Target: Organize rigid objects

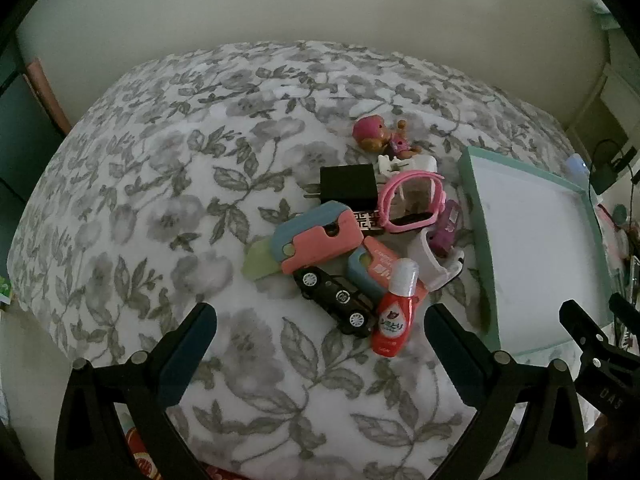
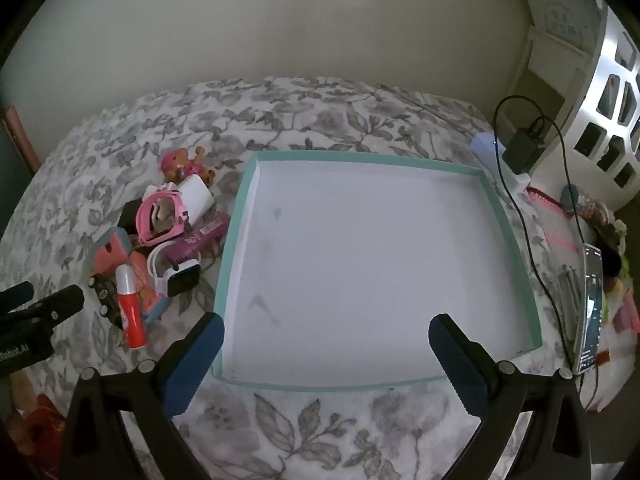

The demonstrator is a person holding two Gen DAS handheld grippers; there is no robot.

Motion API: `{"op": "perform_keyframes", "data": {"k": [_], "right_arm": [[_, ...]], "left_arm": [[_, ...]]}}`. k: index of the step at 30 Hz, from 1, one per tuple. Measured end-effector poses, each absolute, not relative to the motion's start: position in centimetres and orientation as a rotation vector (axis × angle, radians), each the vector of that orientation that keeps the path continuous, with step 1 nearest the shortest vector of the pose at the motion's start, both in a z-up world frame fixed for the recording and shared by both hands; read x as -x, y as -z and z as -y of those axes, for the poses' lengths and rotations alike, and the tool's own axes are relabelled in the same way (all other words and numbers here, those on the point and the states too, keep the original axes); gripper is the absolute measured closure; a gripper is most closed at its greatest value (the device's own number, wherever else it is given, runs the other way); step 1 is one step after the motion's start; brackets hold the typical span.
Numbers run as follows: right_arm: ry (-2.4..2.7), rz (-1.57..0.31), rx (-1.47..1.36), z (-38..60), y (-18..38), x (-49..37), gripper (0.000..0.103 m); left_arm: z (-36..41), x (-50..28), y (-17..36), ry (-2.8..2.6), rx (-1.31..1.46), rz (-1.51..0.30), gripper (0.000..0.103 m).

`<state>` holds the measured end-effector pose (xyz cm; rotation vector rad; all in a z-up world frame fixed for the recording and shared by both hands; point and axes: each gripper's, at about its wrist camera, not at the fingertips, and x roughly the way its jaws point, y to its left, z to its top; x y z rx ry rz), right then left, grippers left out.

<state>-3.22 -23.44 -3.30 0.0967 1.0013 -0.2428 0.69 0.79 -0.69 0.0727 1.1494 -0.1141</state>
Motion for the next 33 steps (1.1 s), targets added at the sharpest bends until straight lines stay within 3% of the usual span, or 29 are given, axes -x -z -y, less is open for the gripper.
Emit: {"op": "perform_keyframes", "data": {"k": [33], "right_arm": [[0.248,-1.021,-0.087,23.35,3.52,3.0,0.0]], "left_arm": [[-0.83,-0.34,0.91,0.111,-0.086,-1.147,0.0]]}}
